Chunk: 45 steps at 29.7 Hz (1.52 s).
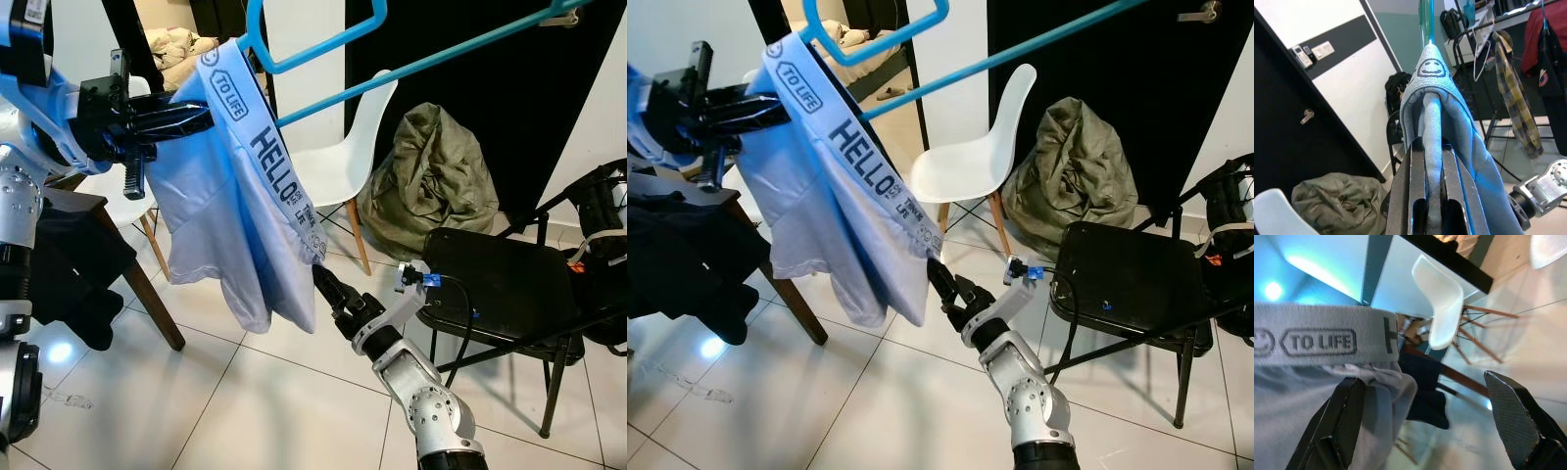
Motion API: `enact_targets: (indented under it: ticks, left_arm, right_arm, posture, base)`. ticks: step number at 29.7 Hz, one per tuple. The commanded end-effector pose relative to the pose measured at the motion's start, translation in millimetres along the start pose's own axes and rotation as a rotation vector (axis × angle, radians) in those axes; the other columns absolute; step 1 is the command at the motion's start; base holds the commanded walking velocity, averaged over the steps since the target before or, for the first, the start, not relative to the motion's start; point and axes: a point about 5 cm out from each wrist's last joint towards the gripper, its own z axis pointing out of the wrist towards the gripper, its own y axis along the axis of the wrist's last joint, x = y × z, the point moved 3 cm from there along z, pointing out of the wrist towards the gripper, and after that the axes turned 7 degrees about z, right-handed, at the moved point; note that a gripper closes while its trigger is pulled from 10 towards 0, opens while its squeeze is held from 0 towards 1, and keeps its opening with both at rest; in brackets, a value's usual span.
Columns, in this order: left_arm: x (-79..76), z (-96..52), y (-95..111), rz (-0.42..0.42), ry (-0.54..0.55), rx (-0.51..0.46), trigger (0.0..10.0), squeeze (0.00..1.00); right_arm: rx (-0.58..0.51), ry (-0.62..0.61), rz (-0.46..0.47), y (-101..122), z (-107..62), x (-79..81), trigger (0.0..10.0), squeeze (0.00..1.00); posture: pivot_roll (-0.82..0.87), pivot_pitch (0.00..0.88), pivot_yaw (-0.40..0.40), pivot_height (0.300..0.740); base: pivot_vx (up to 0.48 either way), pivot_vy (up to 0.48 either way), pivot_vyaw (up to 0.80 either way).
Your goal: Hang hanger
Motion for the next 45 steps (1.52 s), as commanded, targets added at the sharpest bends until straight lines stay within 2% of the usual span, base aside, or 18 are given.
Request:
enact_targets:
  ticks: [1, 4, 7, 10, 12, 13, 14, 16, 17, 21, 22, 23, 28, 34, 45]
  left_arm:
    - [0.3, -0.9, 3.4, -0.001, 0.011, -0.028, 0.0, 0.00]
    - [0.0, -0.7, 4.1, 0.000, 0.014, -0.029, 0.0, 0.00]
    - [0.9, -1.1, 6.7, 0.004, 0.015, -0.036, 0.0, 0.00]
    - [1.1, -1.2, 7.1, 0.005, 0.016, -0.037, 0.0, 0.00]
    - [1.6, -0.8, 9.7, 0.011, 0.013, -0.043, 0.0, 0.00]
    - [1.6, -0.8, 9.7, 0.011, 0.013, -0.043, 0.0, 0.00]
    - [2.2, -0.5, 11.4, 0.015, 0.011, -0.046, 0.0, 0.00]
    - [2.2, -0.5, 11.4, 0.015, 0.011, -0.046, 0.0, 0.00]
    - [2.9, -0.3, 13.3, 0.020, 0.011, -0.050, 0.0, 0.00]
    - [4.7, 0.9, 18.8, 0.032, 0.009, -0.068, 0.0, 0.00]
    - [6.3, 2.2, 23.1, 0.041, 0.006, -0.081, 0.0, 0.00]
    - [6.7, 2.5, 24.0, 0.043, 0.006, -0.083, 0.0, 0.00]
    - [7.8, 3.1, 26.1, 0.049, 0.004, -0.089, 0.0, 0.00]
    - [10.4, 4.0, 30.5, 0.063, -0.002, -0.098, 0.0, 0.00]
    - [16.5, -1.4, 39.5, 0.094, 0.012, -0.101, 0.0, 0.00]
  right_arm:
    - [-0.013, 0.066, 0.135, -9.0, 3.2, 12.6, 10.0, 0.00]
    - [-0.022, 0.093, 0.187, -6.1, 2.5, 16.0, 10.0, 0.00]
    - [-0.030, 0.288, 0.308, 4.0, -7.3, 41.1, 10.0, 0.00]
    - [-0.028, 0.322, 0.324, 5.5, -9.5, 45.5, 10.0, 0.00]
    - [0.005, 0.421, 0.332, 2.8, -16.6, 59.5, 10.0, 0.00]
    - [0.005, 0.421, 0.332, 2.8, -16.6, 59.5, 10.0, 0.00]
    - [0.021, 0.476, 0.346, 1.6, -21.1, 66.8, 10.0, 0.00]
    - [0.021, 0.476, 0.346, 1.6, -21.1, 66.8, 10.0, 0.00]
    - [0.037, 0.526, 0.371, 1.0, -25.8, 73.0, 10.0, 0.00]
    - [0.121, 0.518, 0.381, -13.9, -28.9, 73.9, 10.0, 0.00]
    - [0.168, 0.466, 0.376, -25.2, -29.4, 69.2, 10.0, 0.00]
    - [0.173, 0.455, 0.376, -26.6, -29.5, 68.3, 10.0, 0.00]
    - [0.183, 0.453, 0.380, -25.6, -32.0, 68.0, 10.0, 0.00]
    - [0.230, 0.442, 0.323, -32.1, -38.4, 67.1, 10.0, 0.00]
    - [0.239, 0.426, 0.327, -31.1, -46.8, 65.0, 10.0, 0.00]
  posture:
    - [-0.03, 0.038, 0.083, 0.740]
    - [-0.03, 0.038, 0.083, 0.740]
    - [-0.03, 0.040, 0.082, 0.740]
    - [-0.03, 0.040, 0.082, 0.740]
    - [-0.02, 0.041, 0.082, 0.740]
    - [-0.02, 0.041, 0.082, 0.740]
    - [-0.02, 0.041, 0.081, 0.740]
    - [-0.02, 0.041, 0.081, 0.740]
    - [-0.02, 0.041, 0.081, 0.740]
    - [-0.02, 0.040, 0.078, 0.740]
    - [-0.02, 0.041, 0.078, 0.740]
    - [-0.02, 0.041, 0.078, 0.740]
    - [-0.03, 0.039, 0.079, 0.740]
    - [-0.03, 0.038, 0.081, 0.740]
    - [-0.03, 0.039, 0.083, 0.740]
  base:
    - [0.000, 0.000, 0.00]
    - [0.000, 0.000, 0.00]
    - [0.000, 0.000, 0.00]
    - [0.000, 0.000, 0.00]
    - [0.000, 0.000, 0.00]
    - [0.000, 0.000, 0.00]
    - [0.000, 0.000, 0.00]
    - [0.000, 0.000, 0.00]
    - [0.000, 0.000, 0.00]
    - [0.000, 0.000, 0.00]
    - [0.000, 0.000, 0.00]
    - [0.000, 0.000, 0.00]
    - [0.000, 0.000, 0.00]
    - [0.000, 0.000, 0.00]
    - [0.000, 0.000, 0.00]
